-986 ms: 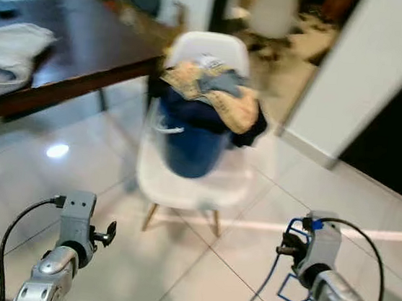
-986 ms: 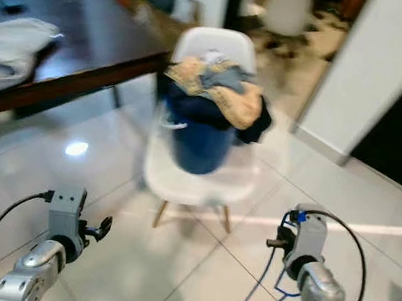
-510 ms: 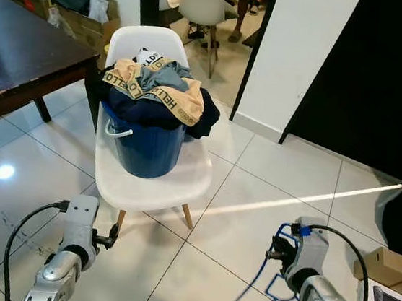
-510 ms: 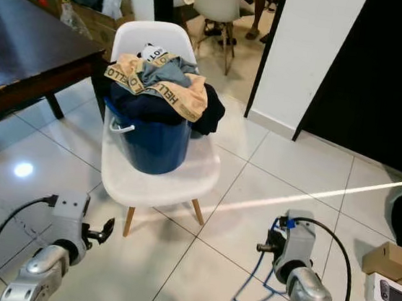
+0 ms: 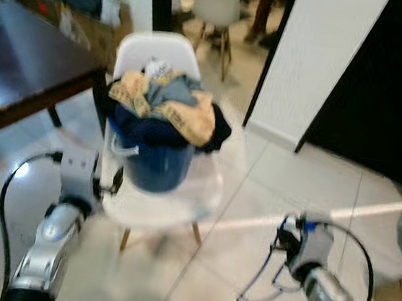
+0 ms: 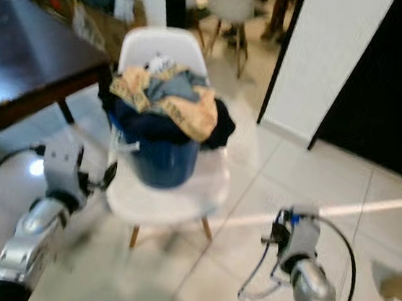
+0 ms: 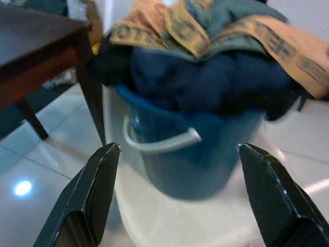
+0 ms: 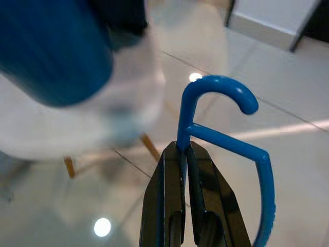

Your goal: Hang hanger

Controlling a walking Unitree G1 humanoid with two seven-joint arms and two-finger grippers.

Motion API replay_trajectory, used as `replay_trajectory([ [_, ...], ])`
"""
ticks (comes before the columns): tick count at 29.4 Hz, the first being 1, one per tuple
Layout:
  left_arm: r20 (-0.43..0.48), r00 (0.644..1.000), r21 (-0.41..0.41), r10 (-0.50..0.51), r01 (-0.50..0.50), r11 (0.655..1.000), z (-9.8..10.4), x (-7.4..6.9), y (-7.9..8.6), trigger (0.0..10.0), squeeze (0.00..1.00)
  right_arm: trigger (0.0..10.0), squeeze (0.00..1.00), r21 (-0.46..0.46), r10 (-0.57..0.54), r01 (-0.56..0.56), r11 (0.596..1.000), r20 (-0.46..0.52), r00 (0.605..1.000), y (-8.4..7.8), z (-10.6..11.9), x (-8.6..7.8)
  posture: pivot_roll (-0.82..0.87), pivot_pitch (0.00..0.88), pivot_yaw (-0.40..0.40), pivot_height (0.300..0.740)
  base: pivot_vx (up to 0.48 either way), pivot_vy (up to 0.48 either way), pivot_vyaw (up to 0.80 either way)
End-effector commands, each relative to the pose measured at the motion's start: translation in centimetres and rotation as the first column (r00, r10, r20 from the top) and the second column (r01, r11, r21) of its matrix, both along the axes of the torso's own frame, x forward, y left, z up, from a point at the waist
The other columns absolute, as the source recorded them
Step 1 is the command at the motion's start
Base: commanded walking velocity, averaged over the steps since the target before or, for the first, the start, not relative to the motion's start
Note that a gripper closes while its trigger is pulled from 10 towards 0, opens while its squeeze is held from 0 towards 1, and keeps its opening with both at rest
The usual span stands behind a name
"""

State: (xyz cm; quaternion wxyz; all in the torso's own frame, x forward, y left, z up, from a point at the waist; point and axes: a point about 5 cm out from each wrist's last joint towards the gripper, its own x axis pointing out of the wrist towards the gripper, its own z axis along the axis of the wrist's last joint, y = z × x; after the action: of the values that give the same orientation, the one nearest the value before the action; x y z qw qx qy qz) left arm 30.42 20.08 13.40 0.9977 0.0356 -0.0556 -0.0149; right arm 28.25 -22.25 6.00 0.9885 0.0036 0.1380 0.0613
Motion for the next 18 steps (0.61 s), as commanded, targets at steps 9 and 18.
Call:
replay_trajectory([
  [9, 0.149, 0.911, -0.051, -0.384, 0.395, 0.917, 5.8, -0.9, -5.2, 10.0, 0.00, 10.0, 0.00, 0.063, 0.044, -0.059, 0.996, 0.220, 0.975, -0.6, 6.1, 1.9, 0.03, 0.149, -0.020, 0.740, 0.029, 0.000, 0.00],
  [18, 0.221, 0.750, -0.049, -0.623, 0.646, 0.761, 8.9, -2.9, -7.5, 10.0, 0.00, 10.0, 0.00, 0.107, 0.280, -0.340, 0.934, 0.370, 0.886, -0.7, 12.1, 1.9, 0.02, 0.146, -0.020, 0.740, 0.000, 0.000, 0.00],
])
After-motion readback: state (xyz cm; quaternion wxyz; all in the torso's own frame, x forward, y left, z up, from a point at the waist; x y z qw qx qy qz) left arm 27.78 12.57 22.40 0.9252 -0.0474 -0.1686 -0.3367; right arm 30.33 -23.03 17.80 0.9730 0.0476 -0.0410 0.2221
